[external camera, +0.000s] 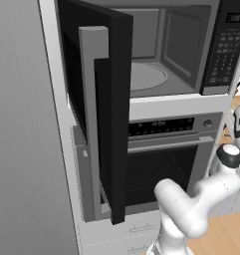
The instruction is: Open the microwave, place the bowl with waffle inside the microwave, then close the microwave door and turn it on.
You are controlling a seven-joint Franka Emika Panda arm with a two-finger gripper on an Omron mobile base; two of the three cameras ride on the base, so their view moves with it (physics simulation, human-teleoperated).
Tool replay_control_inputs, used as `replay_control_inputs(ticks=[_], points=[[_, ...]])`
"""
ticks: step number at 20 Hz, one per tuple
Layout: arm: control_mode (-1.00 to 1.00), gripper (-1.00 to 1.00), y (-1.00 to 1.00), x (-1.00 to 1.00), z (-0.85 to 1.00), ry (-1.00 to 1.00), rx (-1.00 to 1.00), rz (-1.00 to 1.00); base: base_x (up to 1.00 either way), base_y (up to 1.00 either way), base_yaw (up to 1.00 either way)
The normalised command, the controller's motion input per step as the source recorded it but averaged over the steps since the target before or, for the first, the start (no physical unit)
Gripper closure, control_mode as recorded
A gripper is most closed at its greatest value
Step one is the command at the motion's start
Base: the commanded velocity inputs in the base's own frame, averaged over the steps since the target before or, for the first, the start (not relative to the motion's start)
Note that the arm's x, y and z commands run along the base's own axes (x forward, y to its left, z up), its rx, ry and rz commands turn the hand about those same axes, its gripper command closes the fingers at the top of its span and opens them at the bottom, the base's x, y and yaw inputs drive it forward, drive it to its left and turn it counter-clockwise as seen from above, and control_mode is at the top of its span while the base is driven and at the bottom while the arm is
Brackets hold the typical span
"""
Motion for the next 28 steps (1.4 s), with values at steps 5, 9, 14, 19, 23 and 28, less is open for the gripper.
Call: replay_control_inputs(ticks=[5, 9, 14, 19, 23, 28], points=[[-1.0, 1.0, -0.04, 0.13, -0.28, 0.07, 0.08, 0.0, 0.0, 0.0, 0.0], [-1.0, 1.0, -0.16, 0.0, -0.06, 0.01, 0.05, 0.0, 0.0, 0.0, 0.0], [-1.0, 1.0, -0.13, -0.29, -0.16, -0.03, 0.08, 0.0, 0.0, 0.0, 0.0], [-1.0, 1.0, -0.09, -0.54, 0.01, -0.03, 0.07, 0.0, 0.0, 0.0, 0.0], [-1.0, 1.0, -0.16, -0.61, 0.34, 0.06, 0.0, 0.0, 0.0, 0.0, 0.0], [-1.0, 1.0, -0.31, -0.73, 0.14, 0.09, 0.06, -0.1, 0.0, 0.0, 0.0]])
